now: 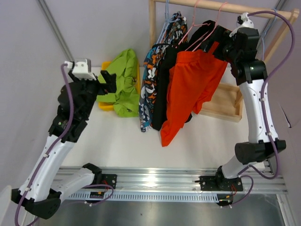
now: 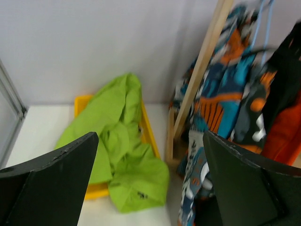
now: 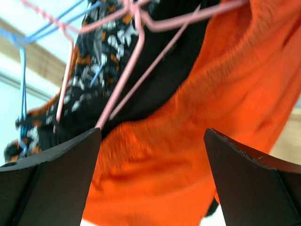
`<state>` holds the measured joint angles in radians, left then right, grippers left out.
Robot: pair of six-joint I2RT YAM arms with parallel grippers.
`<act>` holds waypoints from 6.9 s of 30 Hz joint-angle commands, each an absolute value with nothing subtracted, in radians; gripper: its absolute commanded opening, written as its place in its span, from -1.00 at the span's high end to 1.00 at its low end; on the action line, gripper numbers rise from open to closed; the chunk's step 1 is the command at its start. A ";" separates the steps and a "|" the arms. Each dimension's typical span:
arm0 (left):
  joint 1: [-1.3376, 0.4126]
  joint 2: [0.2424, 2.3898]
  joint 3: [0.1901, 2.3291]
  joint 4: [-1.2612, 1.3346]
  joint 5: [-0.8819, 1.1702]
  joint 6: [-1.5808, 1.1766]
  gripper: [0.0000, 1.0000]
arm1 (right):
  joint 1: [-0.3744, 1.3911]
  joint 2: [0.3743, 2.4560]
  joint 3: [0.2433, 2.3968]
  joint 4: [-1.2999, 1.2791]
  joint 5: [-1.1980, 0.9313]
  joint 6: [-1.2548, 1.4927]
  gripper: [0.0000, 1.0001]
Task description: Remove the shorts from the hanger
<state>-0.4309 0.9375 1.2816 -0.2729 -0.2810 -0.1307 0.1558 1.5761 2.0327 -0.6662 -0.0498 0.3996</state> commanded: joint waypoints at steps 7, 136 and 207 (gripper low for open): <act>-0.448 0.857 1.088 -0.278 -0.262 -0.160 -0.99 | 0.215 1.726 2.312 -0.604 0.035 0.448 -0.99; -1.253 1.248 1.052 0.183 -0.331 -0.201 1.00 | 0.020 1.325 2.097 -0.560 -0.655 1.048 1.00; -0.942 1.380 2.378 -0.190 -0.939 0.761 1.00 | -0.233 1.186 1.752 -0.584 -0.776 0.769 -0.99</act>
